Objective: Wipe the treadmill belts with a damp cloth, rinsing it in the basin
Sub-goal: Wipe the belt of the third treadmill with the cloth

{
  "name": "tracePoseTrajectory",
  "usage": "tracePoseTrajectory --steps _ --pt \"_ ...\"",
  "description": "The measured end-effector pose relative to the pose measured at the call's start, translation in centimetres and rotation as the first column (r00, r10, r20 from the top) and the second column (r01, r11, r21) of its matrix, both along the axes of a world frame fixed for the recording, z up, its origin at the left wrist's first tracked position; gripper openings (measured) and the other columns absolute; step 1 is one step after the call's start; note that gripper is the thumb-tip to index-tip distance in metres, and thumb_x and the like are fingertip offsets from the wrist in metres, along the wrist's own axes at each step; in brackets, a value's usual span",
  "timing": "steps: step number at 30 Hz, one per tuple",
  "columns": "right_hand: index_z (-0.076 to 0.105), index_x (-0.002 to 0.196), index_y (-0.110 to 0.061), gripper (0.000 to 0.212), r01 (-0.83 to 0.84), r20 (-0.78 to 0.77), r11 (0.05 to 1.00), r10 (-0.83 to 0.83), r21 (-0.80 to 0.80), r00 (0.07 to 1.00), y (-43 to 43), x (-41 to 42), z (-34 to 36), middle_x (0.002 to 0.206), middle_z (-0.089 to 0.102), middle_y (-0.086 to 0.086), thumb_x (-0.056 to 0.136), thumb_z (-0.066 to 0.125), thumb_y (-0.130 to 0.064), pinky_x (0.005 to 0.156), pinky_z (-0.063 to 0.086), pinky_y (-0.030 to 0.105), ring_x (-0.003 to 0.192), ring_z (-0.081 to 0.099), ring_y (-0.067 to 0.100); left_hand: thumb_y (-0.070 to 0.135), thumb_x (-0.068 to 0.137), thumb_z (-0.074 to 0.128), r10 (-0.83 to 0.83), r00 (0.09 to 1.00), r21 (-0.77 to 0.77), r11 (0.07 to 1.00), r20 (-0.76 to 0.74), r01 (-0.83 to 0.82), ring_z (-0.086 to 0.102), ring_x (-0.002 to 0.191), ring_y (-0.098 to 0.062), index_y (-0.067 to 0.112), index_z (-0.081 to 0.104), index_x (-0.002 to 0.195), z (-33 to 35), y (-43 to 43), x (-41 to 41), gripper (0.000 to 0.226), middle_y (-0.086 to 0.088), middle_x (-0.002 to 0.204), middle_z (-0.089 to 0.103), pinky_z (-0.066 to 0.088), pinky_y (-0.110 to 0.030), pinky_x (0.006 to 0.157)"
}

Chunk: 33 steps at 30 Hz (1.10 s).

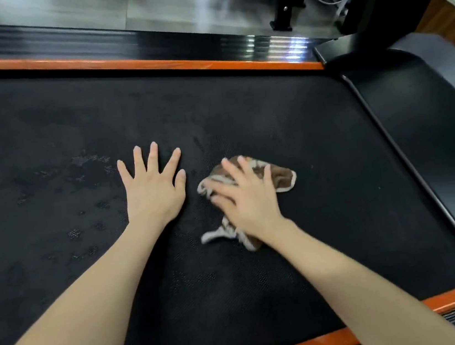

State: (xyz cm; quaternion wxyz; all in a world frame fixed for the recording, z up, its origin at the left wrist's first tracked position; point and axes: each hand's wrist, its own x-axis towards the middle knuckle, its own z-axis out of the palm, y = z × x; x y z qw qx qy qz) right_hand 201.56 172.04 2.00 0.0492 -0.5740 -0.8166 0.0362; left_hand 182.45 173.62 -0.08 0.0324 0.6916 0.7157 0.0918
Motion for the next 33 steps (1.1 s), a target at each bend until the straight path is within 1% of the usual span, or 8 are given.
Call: tracePoseTrajectory --steps 5,9,13,17,22,26,29,33 --pt "0.042 0.135 -0.048 0.038 0.224 0.041 0.970 -0.221 -0.098 0.974 6.4 3.4 0.8 0.158 0.017 -0.002 0.097 0.035 -0.048 0.110 0.007 0.066 0.145 0.008 0.028 0.048 0.098 0.018 0.016 1.000 -0.018 1.000 -0.001 -0.016 0.001 0.146 -0.034 0.039 0.019 0.149 0.0 0.1 0.1 0.052 -0.008 0.159 0.012 -0.002 -0.057 0.114" --pt "0.060 0.123 -0.036 0.041 -0.108 -0.015 0.994 0.108 -0.024 0.994 -3.1 4.3 0.9 0.147 0.040 0.008 0.089 0.038 -0.040 0.103 0.028 0.065 0.137 0.033 0.036 0.048 0.098 0.018 0.012 1.000 -0.012 1.000 -0.016 -0.013 0.002 0.145 -0.035 0.039 0.018 0.149 0.2 -0.1 0.2 0.052 -0.009 0.159 0.012 0.000 -0.059 0.113" --pt "0.054 0.127 -0.042 0.044 -0.302 -0.074 0.951 0.297 -0.067 0.952 -12.4 6.5 0.7 0.153 0.030 0.001 0.085 0.053 -0.055 0.112 0.016 0.060 0.144 0.020 0.025 0.046 0.099 0.022 0.016 0.999 0.000 1.000 -0.028 -0.016 0.005 0.145 -0.037 0.037 0.021 0.149 0.0 -0.1 0.3 0.052 -0.011 0.158 0.015 0.001 -0.060 0.113" --pt "0.060 0.120 -0.043 0.037 -0.377 -0.090 0.926 0.375 -0.009 0.923 -7.9 5.1 0.3 0.148 0.040 0.003 0.086 0.052 -0.052 0.107 0.018 0.068 0.140 0.028 0.029 0.046 0.098 0.021 0.015 0.999 0.008 1.000 -0.037 -0.015 0.005 0.145 -0.038 0.036 0.021 0.149 0.0 0.0 0.4 0.052 -0.011 0.158 0.015 0.001 -0.060 0.112" --pt "0.062 0.119 -0.041 0.037 -0.025 -0.081 0.999 0.028 0.038 0.996 2.7 3.5 -0.2 0.149 0.038 0.005 0.090 0.041 -0.051 0.106 0.017 0.069 0.140 0.028 0.031 0.046 0.098 0.021 0.014 0.999 -0.012 1.000 -0.044 -0.015 0.005 0.145 -0.037 0.037 0.020 0.149 0.0 -0.1 0.3 0.052 -0.011 0.158 0.015 0.002 -0.060 0.113" --pt "0.045 0.133 -0.049 0.042 0.046 -0.006 0.999 -0.047 -0.027 0.999 8.8 2.8 0.5 0.157 0.021 0.001 0.091 0.044 -0.057 0.110 0.009 0.066 0.145 0.011 0.026 0.046 0.098 0.020 0.023 0.999 -0.009 1.000 -0.049 -0.023 0.004 0.145 -0.035 0.038 0.020 0.149 -0.1 0.0 0.3 0.052 -0.009 0.159 0.014 0.002 -0.059 0.114" --pt "0.020 0.144 -0.049 0.067 0.025 0.071 0.993 -0.033 0.111 0.997 8.1 4.0 0.7 0.158 0.014 0.007 0.084 0.037 -0.072 0.109 0.009 0.068 0.145 0.008 0.032 0.046 0.098 0.024 0.025 0.999 0.019 1.000 -0.032 -0.025 0.009 0.145 -0.037 0.037 0.026 0.148 -0.1 0.1 0.3 0.050 -0.011 0.157 0.019 0.004 -0.060 0.113" --pt "-0.001 0.147 -0.044 0.081 0.382 0.004 0.924 -0.382 0.016 0.924 7.7 3.1 0.1 0.157 0.001 0.018 0.082 0.036 -0.074 0.109 0.005 0.064 0.143 0.002 0.042 0.048 0.095 0.016 0.032 0.999 0.019 0.999 -0.034 -0.031 0.014 0.144 -0.038 0.036 0.031 0.146 -0.3 0.2 0.4 0.055 -0.012 0.155 0.025 0.006 -0.061 0.113"
